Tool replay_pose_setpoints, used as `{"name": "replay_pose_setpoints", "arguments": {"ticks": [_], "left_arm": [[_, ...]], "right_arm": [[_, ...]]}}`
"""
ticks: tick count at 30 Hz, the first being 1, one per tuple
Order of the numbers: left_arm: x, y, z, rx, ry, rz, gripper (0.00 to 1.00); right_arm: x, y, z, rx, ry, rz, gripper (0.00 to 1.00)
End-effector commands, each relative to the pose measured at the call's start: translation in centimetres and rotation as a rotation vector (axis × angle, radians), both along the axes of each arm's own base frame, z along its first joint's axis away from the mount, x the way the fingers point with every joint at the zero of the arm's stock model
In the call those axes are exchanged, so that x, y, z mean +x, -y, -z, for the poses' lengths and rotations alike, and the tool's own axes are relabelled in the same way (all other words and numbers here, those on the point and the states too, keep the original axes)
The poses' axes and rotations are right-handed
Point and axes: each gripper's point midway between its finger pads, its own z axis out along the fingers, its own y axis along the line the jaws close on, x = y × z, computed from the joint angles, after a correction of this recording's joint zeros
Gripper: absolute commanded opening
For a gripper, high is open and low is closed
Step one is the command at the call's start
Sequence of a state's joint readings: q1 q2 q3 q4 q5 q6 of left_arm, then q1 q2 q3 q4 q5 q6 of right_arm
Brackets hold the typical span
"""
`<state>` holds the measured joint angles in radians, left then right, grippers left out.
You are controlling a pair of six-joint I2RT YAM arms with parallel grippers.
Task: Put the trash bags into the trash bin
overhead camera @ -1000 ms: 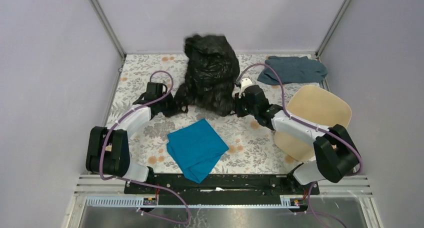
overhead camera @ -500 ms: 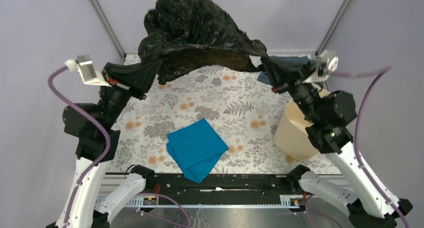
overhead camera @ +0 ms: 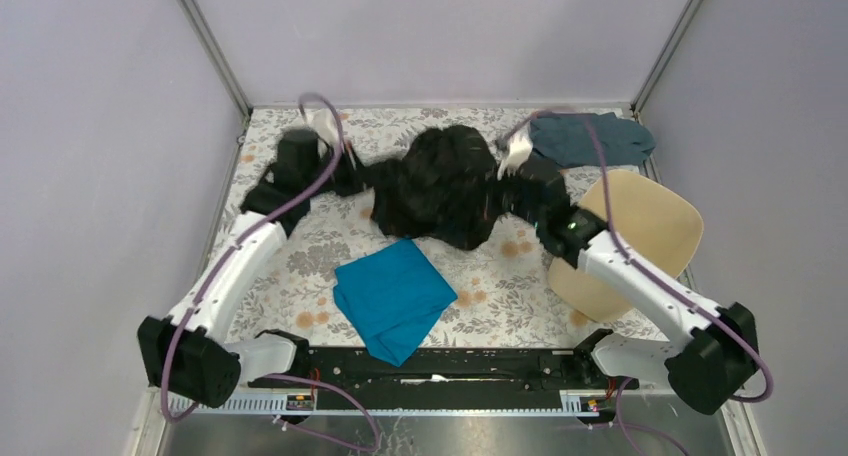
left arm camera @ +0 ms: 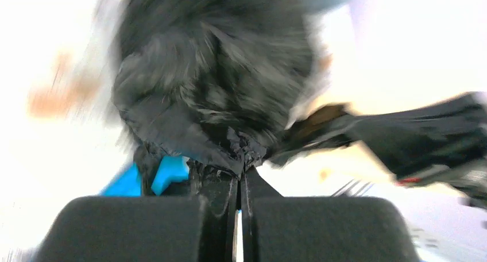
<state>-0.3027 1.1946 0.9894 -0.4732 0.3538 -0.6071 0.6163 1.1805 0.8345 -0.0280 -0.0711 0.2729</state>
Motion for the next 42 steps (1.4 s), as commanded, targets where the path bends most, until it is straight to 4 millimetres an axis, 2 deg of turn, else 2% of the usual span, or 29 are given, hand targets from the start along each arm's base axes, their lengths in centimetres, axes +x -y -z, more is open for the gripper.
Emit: {"name": "replay_pose_setpoints", "arguments": {"ticks": [1,2,3,4,5,6,8,10,11,13,14,15,16,17,19,22,25,28,31,35,39,42], "left_arm": [[-2.6,4.0,-27.1,-0.316,0.767,0.271,0.0],[-4.3,3.8,-29.5,-0.348,0.859,0.29,0.0],[-5.2,3.5,-30.3,-0.368,0.912,0.284,0.0],[-5.8,2.8,-30.8,-0.38,0.954,0.25,0.0],[-5.4,2.0,-29.9,-0.371,0.949,0.178,0.0],[-4.5,1.1,-27.9,-0.347,0.908,0.102,0.0],[-2.1,-0.7,-21.1,-0.242,0.724,-0.062,0.0],[-0.5,-1.9,-12.4,-0.099,0.469,-0.152,0.0],[-0.7,-1.8,-8.9,-0.053,0.39,-0.127,0.0],[-1.8,-1.4,-3.4,-0.02,0.273,-0.073,0.0],[-2.3,-1.2,-1.7,-0.02,0.238,-0.059,0.0],[-2.7,-1.0,-0.6,-0.025,0.218,-0.042,0.0],[-3.0,-0.7,-0.4,-0.036,0.213,-0.023,0.0],[-3.2,-0.3,-0.9,-0.049,0.221,0.006,0.0],[-2.9,0.3,-3.7,-0.074,0.282,0.046,0.0],[-2.9,1.5,-7.8,-0.121,0.358,0.124,0.0],[-3.6,3.2,-11.3,-0.211,0.413,0.225,0.0],[-4.7,4.4,-13.3,-0.325,0.447,0.282,0.0],[-5.1,4.7,-13.6,-0.383,0.445,0.287,0.0],[-5.3,4.6,-12.7,-0.365,0.423,0.289,0.0],[-3.4,2.3,-11.1,-0.189,0.382,0.155,0.0],[-2.7,0.9,-11.2,-0.092,0.411,0.11,0.0]], "right_arm": [[0.9,-1.1,-21.5,0.232,0.449,-0.054,0.0],[0.0,-0.8,-24.2,0.266,0.503,-0.069,0.0],[-0.9,-0.4,-25.8,0.292,0.546,-0.084,0.0],[-1.8,-0.1,-26.5,0.31,0.578,-0.095,0.0],[-2.4,0.3,-26.6,0.324,0.605,-0.099,0.0],[-2.7,0.7,-26.0,0.325,0.616,-0.094,0.0],[-2.3,1.0,-22.6,0.302,0.584,-0.062,0.0],[-0.8,1.1,-16.0,0.211,0.445,-0.013,0.0],[-0.3,1.0,-12.6,0.162,0.368,0.0,0.0],[0.1,1.0,-6.8,0.095,0.24,0.023,0.0],[0.2,1.0,-4.8,0.077,0.195,0.032,0.0],[0.3,0.7,-3.7,0.071,0.159,0.033,0.0],[0.2,0.3,-3.6,0.074,0.143,0.016,0.0],[0.2,-0.3,-4.3,0.087,0.143,-0.015,0.0],[0.1,-1.6,-7.1,0.123,0.174,-0.08,0.0],[0.0,-2.1,-10.5,0.131,0.218,-0.125,0.0],[-0.4,-1.9,-11.2,0.098,0.211,-0.145,0.0],[-0.8,-1.9,-10.9,0.09,0.184,-0.155,0.0],[-1.5,-2.4,-10.7,0.134,0.147,-0.175,0.0],[-1.9,-3.1,-10.7,0.18,0.105,-0.188,0.0],[-1.0,-2.7,-10.1,0.142,0.05,-0.124,0.04],[-0.4,-1.8,-9.9,0.078,0.008,-0.068,0.1]]}}
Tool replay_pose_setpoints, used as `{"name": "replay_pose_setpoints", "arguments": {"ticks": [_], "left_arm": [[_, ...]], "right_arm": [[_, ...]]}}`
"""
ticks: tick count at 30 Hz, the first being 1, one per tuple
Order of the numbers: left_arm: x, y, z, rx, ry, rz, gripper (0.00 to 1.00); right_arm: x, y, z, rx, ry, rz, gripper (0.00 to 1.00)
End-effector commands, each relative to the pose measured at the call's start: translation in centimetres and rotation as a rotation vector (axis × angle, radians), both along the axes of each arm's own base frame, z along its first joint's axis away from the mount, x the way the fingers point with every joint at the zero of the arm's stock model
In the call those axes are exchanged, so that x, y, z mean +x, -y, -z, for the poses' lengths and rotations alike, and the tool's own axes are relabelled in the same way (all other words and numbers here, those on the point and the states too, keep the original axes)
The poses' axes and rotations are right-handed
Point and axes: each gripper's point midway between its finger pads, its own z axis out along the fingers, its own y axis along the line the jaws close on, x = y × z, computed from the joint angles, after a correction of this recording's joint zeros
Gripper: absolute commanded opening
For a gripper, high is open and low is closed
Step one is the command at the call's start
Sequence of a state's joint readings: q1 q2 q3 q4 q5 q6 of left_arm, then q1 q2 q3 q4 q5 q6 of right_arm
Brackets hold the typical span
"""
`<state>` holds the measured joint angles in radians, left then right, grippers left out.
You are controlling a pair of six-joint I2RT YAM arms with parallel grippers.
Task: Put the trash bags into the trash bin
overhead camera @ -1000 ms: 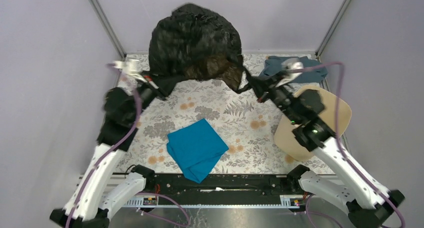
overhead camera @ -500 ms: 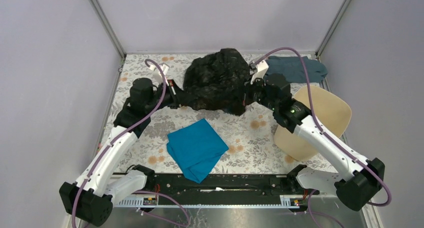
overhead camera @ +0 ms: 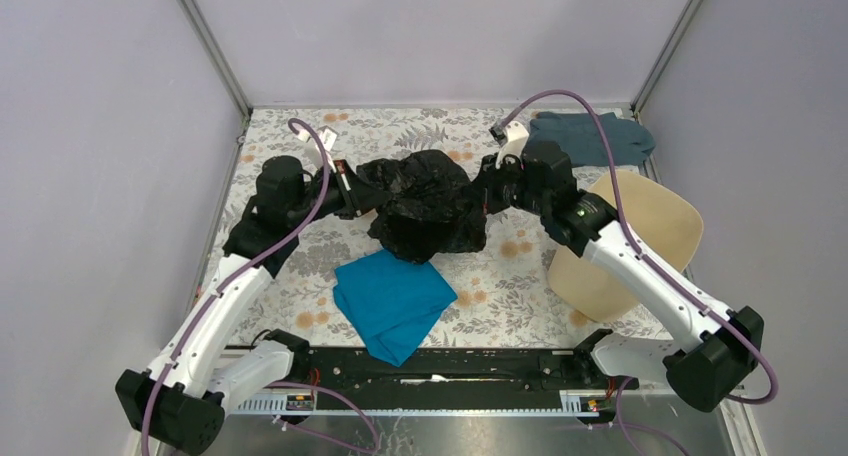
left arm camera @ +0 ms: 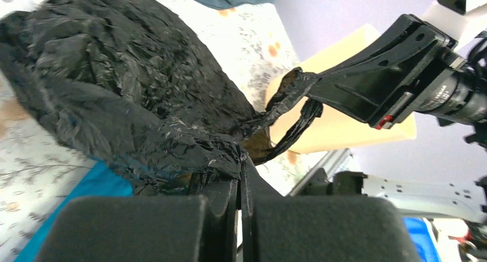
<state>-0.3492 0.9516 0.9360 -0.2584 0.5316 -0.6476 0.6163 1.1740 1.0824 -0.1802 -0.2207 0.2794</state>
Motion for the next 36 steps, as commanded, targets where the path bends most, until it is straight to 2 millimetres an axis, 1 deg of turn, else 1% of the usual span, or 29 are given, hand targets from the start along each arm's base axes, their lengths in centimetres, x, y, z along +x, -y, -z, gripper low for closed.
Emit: {"name": "replay_pose_setpoints", "arguments": {"ticks": [1,3,5,7,9,12,14,16,17,18,19,20,22,25,28,30,33,34,36], "left_arm": [[1.5,-2.5,-1.4,0.134,0.099,-0.122,0.0],[1.7,-3.0,-1.8,0.158,0.132,-0.143,0.0],[1.9,-3.5,-2.3,0.19,0.161,-0.163,0.0],[2.2,-4.0,-2.4,0.24,0.189,-0.191,0.0],[2.5,-4.6,-2.1,0.298,0.209,-0.229,0.0],[2.8,-5.7,-1.3,0.368,0.219,-0.294,0.0],[2.8,-6.0,-0.6,0.387,0.214,-0.319,0.0],[2.9,-6.1,0.3,0.4,0.204,-0.331,0.0],[2.8,-5.9,0.6,0.398,0.201,-0.323,0.0],[2.7,-5.5,0.7,0.391,0.2,-0.313,0.0],[2.6,-5.3,0.8,0.386,0.199,-0.303,0.0],[2.6,-5.0,0.8,0.378,0.2,-0.3,0.0],[2.6,-4.7,0.7,0.368,0.198,-0.295,0.0],[2.2,-3.9,0.0,0.339,0.204,-0.261,0.0],[1.8,-3.7,-0.9,0.32,0.213,-0.25,0.0],[1.6,-3.8,-1.3,0.31,0.22,-0.25,0.0],[1.4,-4.1,-1.7,0.293,0.224,-0.27,0.0],[1.3,-4.2,-2.0,0.282,0.23,-0.278,0.0],[1.0,-4.2,-2.7,0.254,0.255,-0.282,0.0]], "right_arm": [[0.7,1.1,-1.0,-0.064,-0.048,0.081,0.15],[0.6,2.1,-0.9,-0.109,-0.063,0.116,0.28],[0.4,3.4,-1.3,-0.148,-0.068,0.159,0.42],[0.0,4.8,-2.3,-0.182,-0.059,0.2,0.66],[-0.4,6.9,-3.5,-0.228,-0.048,0.267,0.81],[-0.9,9.8,-6.1,-0.254,-0.013,0.383,0.91],[-1.0,12.7,-7.7,-0.241,0.002,0.548,0.93],[-1.3,17.1,-8.6,-0.229,0.003,0.819,0.93],[-1.9,19.3,-8.8,-0.212,-0.008,0.957,0.93],[-2.4,20.8,-8.8,-0.2,-0.014,1.051,0.93],[-2.8,21.6,-8.7,-0.18,-0.022,1.103,0.92],[-3.0,21.9,-8.4,-0.163,-0.029,1.135,0.92],[-2.8,22.0,-7.6,-0.159,-0.039,1.162,0.89],[-2.3,22.4,-6.0,-0.235,-0.061,1.223,0.88],[-1.7,22.8,-4.7,-0.316,-0.069,1.285,0.88],[-1.3,23.0,-4.2,-0.34,-0.053,1.304,0.87],[-0.9,22.7,-2.8,-0.319,-0.061,1.326,0.82],[-0.8,22.5,-2.0,-0.317,-0.071,1.329,0.8],[-0.3,21.9,-1.0,-0.292,-0.084,1.314,0.75]]}}
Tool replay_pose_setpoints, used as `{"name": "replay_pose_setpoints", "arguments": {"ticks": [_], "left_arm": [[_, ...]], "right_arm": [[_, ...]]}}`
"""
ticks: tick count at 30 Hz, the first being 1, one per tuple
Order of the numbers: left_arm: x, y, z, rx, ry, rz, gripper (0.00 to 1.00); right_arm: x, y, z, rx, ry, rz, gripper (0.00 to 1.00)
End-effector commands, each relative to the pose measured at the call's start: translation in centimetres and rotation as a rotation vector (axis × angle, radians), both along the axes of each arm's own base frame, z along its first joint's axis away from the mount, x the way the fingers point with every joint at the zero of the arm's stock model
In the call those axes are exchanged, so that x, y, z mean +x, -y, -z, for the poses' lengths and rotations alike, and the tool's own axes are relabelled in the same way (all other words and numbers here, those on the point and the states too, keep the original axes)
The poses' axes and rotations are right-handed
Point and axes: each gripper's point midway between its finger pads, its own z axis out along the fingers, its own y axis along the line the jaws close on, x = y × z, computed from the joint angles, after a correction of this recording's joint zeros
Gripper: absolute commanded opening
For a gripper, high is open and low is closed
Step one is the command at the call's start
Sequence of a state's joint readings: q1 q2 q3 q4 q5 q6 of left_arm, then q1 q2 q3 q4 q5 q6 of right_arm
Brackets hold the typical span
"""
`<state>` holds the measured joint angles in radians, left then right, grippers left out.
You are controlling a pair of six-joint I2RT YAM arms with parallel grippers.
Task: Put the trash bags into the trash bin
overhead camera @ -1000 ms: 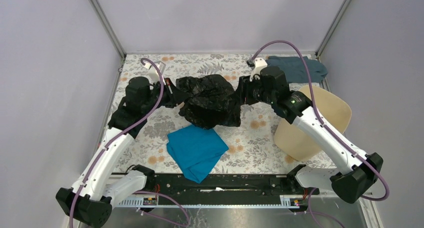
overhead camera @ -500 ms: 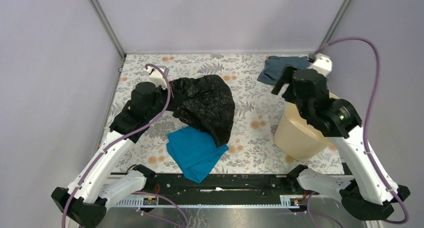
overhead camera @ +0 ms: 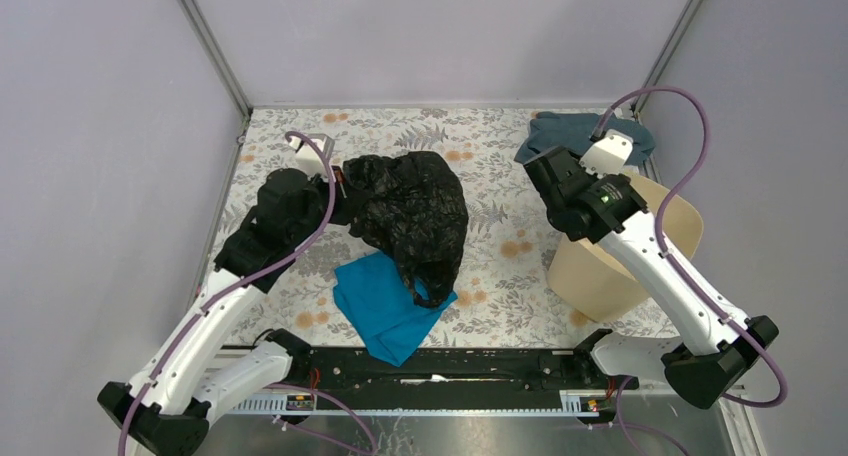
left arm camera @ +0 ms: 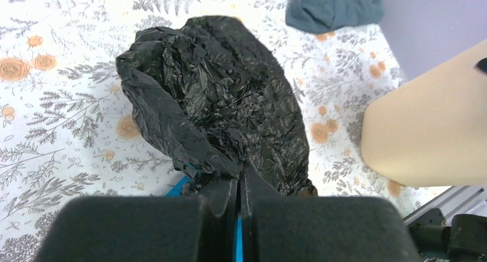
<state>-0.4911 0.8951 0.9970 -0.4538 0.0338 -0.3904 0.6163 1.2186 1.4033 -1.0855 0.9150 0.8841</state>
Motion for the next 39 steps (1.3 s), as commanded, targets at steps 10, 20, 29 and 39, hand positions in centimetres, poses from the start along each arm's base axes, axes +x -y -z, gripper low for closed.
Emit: {"name": "replay_pose_setpoints", "arguments": {"ticks": [10,20,29,39], "left_arm": [[-1.6,-0.7,-6.9,-0.173,0.213,-0.02,0.0],[-1.0,0.3,-7.3,-0.212,0.191,0.0,0.0],[-0.9,-0.5,-7.0,-0.208,0.186,-0.045,0.0],[-0.5,0.1,-6.8,-0.227,0.159,-0.042,0.0]], "right_arm": [[1.6,-3.4,2.3,0.112,-0.017,-0.067,0.14],[3.8,-13.5,2.8,0.232,-0.091,-0.555,0.05],[4.6,-19.4,0.4,0.245,-0.003,-0.856,0.0],[4.2,-20.2,1.7,0.226,-0.02,-0.936,0.0]]}}
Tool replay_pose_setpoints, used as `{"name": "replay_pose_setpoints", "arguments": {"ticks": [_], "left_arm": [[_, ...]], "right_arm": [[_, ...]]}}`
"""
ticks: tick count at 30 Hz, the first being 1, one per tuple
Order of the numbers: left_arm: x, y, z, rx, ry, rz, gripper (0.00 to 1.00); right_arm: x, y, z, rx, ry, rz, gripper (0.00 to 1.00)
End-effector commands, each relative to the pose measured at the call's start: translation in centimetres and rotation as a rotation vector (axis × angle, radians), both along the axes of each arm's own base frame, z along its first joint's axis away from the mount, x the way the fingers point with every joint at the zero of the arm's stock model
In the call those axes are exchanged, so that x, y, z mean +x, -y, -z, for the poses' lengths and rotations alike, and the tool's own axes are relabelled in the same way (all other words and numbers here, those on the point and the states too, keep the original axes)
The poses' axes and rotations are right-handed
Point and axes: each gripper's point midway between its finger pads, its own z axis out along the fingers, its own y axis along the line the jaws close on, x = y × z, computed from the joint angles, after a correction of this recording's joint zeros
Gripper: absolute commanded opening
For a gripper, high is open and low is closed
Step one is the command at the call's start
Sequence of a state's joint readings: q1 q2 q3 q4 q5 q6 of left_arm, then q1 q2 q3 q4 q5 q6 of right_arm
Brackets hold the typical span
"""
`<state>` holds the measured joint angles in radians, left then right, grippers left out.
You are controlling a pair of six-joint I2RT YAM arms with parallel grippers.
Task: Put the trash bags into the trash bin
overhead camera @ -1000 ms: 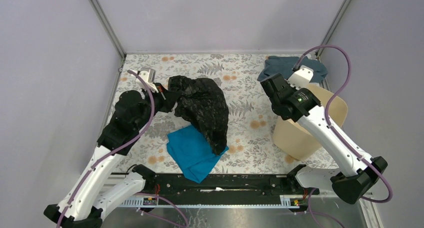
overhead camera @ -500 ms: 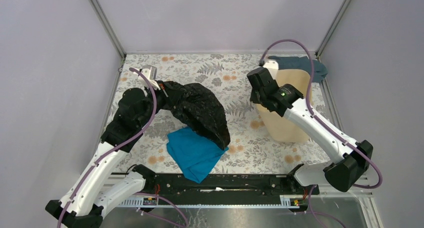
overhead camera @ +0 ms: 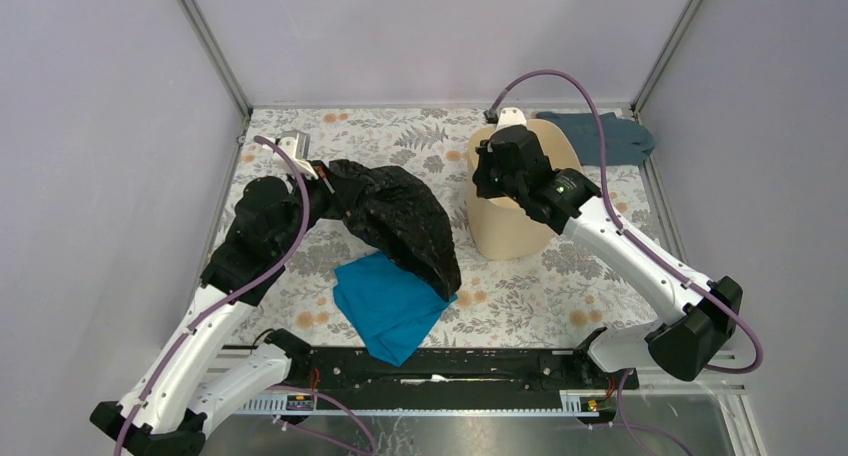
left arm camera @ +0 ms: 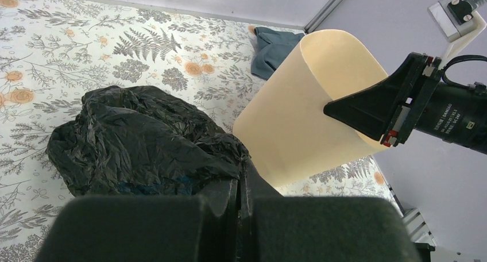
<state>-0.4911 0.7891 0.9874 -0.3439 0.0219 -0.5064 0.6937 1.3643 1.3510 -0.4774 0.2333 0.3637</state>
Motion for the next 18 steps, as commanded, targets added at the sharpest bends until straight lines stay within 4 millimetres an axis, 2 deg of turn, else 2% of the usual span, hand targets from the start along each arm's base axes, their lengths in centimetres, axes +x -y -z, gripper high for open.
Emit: {"name": "replay_pose_setpoints", "arguments": {"ticks": [1,2,4,6,11,13,16,18], "left_arm": [[0.5,0.4,-1.4,-0.036,0.03,-0.001,0.0],[0.5,0.4,-1.5,-0.039,0.031,0.0,0.0],[0.5,0.4,-1.6,-0.041,0.032,-0.001,0.0],[0.5,0.2,-1.6,-0.036,0.035,-0.01,0.0],[0.6,0.1,-1.7,-0.019,0.038,-0.016,0.0],[0.8,0.2,-1.7,-0.018,0.035,-0.016,0.0],[0.9,0.2,-1.8,-0.019,0.035,-0.016,0.0],[0.9,0.2,-1.9,-0.022,0.035,-0.017,0.0]], "right_arm": [[-0.8,-1.7,-0.1,0.039,-0.007,-0.093,0.0],[-1.0,-1.9,-0.2,0.046,-0.008,-0.11,0.01],[-1.4,-1.8,-0.8,0.052,0.002,-0.129,0.17],[-1.8,-1.5,-1.7,0.04,-0.007,-0.131,0.26],[-3.4,-1.0,-4.2,-0.047,-0.085,-0.131,0.68],[-4.1,-0.6,-5.0,-0.079,-0.068,-0.138,0.81],[-5.5,-0.6,-5.6,-0.128,-0.052,-0.198,0.88],[-7.3,-2.2,-5.8,-0.162,-0.041,-0.283,0.9]]}}
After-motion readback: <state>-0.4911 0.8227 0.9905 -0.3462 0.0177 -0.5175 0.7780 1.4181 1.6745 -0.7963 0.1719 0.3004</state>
